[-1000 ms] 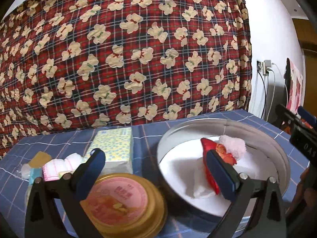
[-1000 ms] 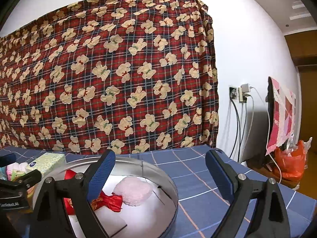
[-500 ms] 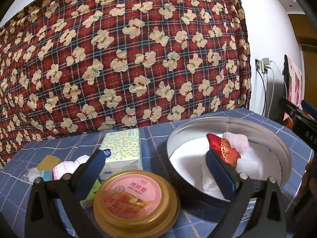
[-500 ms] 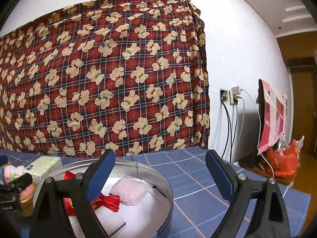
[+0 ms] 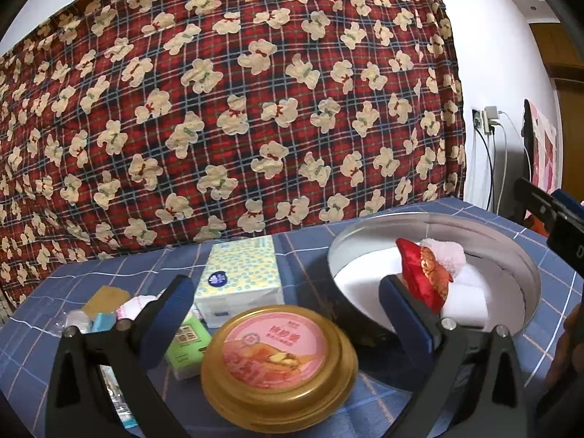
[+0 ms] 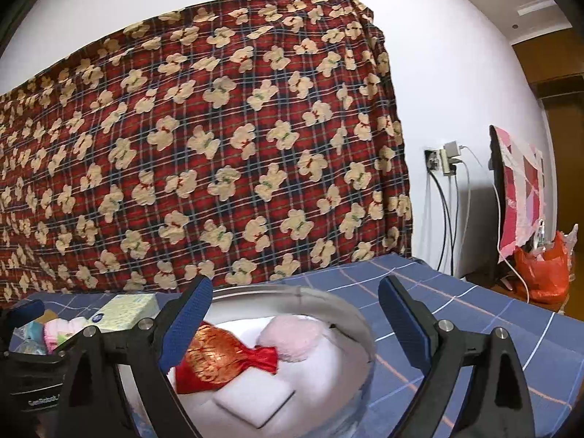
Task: Organize soft objects
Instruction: 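Withdraw both tools from the tin back toward the remaining items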
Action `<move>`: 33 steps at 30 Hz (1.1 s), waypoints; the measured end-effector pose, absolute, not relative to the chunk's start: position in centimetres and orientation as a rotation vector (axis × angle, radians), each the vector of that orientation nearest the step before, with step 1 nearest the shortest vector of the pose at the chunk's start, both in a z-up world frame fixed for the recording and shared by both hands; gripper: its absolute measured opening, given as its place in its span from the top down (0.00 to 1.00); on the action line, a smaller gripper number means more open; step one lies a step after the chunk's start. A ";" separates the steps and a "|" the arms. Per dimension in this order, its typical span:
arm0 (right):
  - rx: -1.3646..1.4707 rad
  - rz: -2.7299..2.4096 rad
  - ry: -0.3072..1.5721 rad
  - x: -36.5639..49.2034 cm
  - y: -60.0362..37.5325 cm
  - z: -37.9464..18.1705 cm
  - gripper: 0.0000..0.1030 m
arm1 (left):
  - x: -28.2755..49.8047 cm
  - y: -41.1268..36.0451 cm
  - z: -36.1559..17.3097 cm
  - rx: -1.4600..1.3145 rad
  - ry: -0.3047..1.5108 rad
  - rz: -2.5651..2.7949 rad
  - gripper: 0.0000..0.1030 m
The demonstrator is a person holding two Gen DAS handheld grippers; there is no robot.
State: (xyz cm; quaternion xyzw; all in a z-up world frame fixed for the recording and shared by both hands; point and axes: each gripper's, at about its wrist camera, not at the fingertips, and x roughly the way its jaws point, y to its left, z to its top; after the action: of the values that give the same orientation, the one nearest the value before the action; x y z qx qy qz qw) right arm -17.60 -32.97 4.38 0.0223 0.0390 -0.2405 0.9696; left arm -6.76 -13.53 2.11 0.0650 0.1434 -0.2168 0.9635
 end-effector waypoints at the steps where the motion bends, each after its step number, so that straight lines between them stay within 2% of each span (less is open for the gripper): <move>1: 0.047 -0.478 0.080 -17.6 -32.7 4.4 0.09 | -6.8 -13.3 2.1 0.132 0.289 -0.438 0.00; 33: 0.000 -0.177 0.134 -11.0 -17.6 4.5 0.09 | -3.5 1.0 2.2 0.008 0.292 -0.270 0.01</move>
State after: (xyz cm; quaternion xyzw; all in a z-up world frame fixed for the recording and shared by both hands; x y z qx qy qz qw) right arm -11.02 -17.58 4.52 -0.0001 0.0669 -0.0884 0.9938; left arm -3.45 0.99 2.18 0.0042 0.1450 -0.1343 0.9803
